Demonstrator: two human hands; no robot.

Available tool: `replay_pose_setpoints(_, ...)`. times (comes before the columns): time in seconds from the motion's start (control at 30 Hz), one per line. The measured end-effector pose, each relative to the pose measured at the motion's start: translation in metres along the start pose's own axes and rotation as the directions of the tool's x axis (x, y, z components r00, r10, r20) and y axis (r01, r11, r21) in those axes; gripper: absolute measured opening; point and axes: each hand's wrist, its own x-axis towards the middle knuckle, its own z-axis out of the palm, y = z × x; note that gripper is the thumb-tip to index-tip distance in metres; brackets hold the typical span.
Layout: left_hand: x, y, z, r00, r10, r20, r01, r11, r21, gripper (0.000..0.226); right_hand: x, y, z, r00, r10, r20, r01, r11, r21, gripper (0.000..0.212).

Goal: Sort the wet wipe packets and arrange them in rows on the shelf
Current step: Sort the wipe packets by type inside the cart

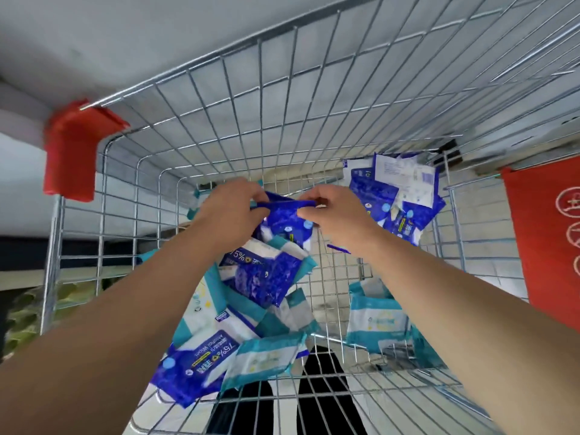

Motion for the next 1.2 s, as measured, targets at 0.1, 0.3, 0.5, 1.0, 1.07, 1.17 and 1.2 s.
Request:
replay_pose_setpoints(0.1,0.008,0.024,-0.003,0.999,0.012,-0.052,-0.024,0.970,-0.240,0.010,-0.004,-0.007,-0.027,0.995,0.073,-0.068,-0.057,0.975,0.215,0.023)
replay_pose_setpoints(0.3,0.028,0.068,0.007,0.998,-0.051,0.045,0.068,0.817,-0.573,0.030,-0.012,-0.006,-0.085,0.962,0.160,-0.219,-0.059,0.912,0.407,0.026)
replay_pose_setpoints(0.5,0.047,0.121,0.031,0.997,-0.035,-0.065,-0.019,0.730,-0.684,0.039,-0.014,0.029,-0.144,0.867,0.301,-0.397,-0.083,0.873,0.481,0.019)
replay_pose_setpoints(1.0,0.063,0.096,0.095,0.858,-0.502,0.108,0.364,0.446,-0.818,0.030,0.001,0.086,-0.145,0.776,0.613,-0.150,-0.461,0.712,0.529,0.020)
replay_pose_setpoints(1.07,0.067,0.100,0.096,0.838,-0.523,0.154,0.353,0.304,-0.885,0.028,0.005,0.087,-0.140,0.776,0.619,-0.122,-0.509,0.729,0.457,0.017)
replay_pose_setpoints(1.17,0.075,0.100,0.097,0.809,-0.554,0.193,0.327,0.153,-0.932,0.020,0.014,0.092,-0.133,0.777,0.602,-0.185,-0.515,0.777,0.362,0.034)
replay_pose_setpoints(1.2,0.076,0.097,0.098,0.797,-0.575,0.187,0.335,0.164,-0.928,0.019,0.017,0.095,-0.130,0.772,0.597,-0.217,-0.507,0.785,0.356,0.047)
